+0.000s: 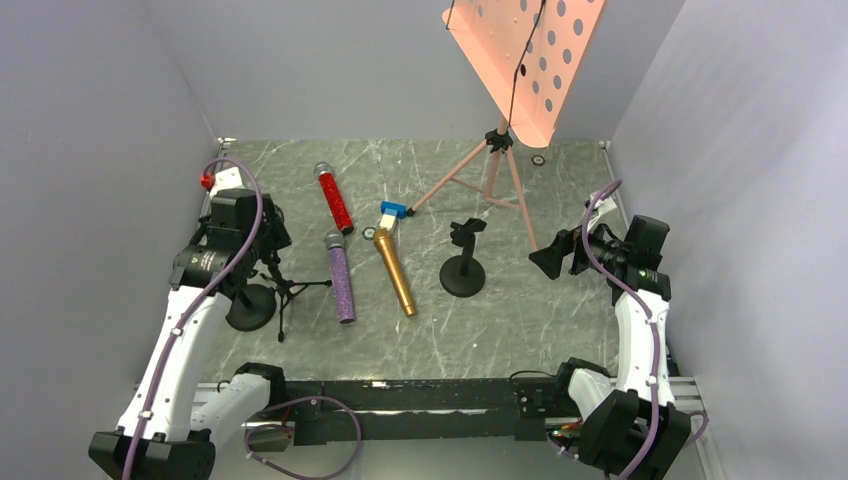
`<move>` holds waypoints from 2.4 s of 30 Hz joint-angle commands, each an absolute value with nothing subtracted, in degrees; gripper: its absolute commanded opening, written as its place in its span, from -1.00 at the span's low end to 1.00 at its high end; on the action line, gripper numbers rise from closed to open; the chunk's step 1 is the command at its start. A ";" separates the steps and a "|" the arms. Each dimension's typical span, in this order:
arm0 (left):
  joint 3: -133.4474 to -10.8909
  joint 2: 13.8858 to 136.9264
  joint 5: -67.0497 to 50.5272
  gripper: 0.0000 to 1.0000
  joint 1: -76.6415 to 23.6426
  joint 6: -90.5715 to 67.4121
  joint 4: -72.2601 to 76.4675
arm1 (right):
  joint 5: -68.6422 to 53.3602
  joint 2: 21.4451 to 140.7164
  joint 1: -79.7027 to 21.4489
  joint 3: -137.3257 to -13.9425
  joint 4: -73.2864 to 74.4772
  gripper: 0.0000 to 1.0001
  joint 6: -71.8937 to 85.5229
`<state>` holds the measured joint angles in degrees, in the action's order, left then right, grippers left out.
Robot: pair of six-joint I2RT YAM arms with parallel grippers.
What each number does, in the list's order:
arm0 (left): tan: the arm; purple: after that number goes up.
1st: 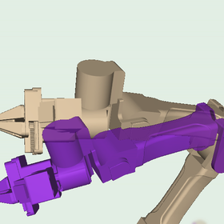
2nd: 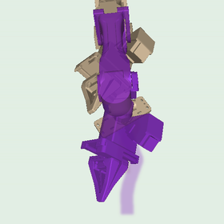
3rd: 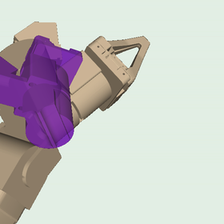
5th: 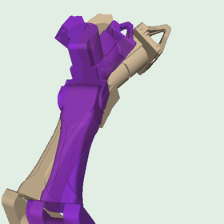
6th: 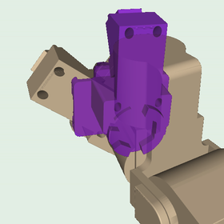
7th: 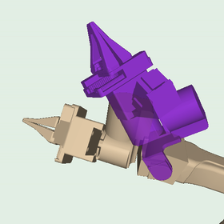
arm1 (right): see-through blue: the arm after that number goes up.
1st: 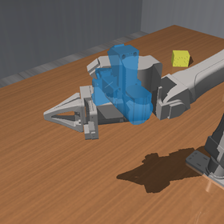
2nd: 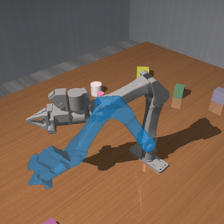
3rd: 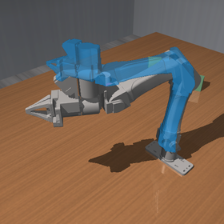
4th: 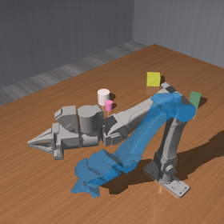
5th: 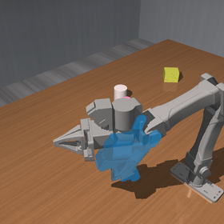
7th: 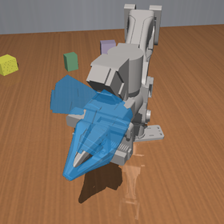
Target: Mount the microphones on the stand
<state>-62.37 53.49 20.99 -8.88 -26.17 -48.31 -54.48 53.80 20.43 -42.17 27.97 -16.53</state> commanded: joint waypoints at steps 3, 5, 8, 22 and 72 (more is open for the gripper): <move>-61.76 53.90 22.90 0.60 -9.05 -26.28 -49.29 | -54.49 53.79 20.17 -44.30 27.42 0.99 -18.02; -60.56 53.61 21.90 0.60 -9.05 -26.94 -48.36 | -54.49 53.88 20.19 -44.30 27.42 0.99 -18.10; -60.14 53.47 20.66 0.55 -9.05 -27.45 -47.42 | -54.58 53.96 20.15 -44.23 27.42 0.99 -18.11; -60.28 54.77 18.38 0.05 -9.05 -27.09 -47.77 | -54.40 54.39 20.18 -44.30 27.42 0.99 -18.37; -67.07 57.38 -26.65 -0.93 -45.75 3.58 -26.11 | -51.55 54.71 20.15 -43.24 26.46 0.99 -19.62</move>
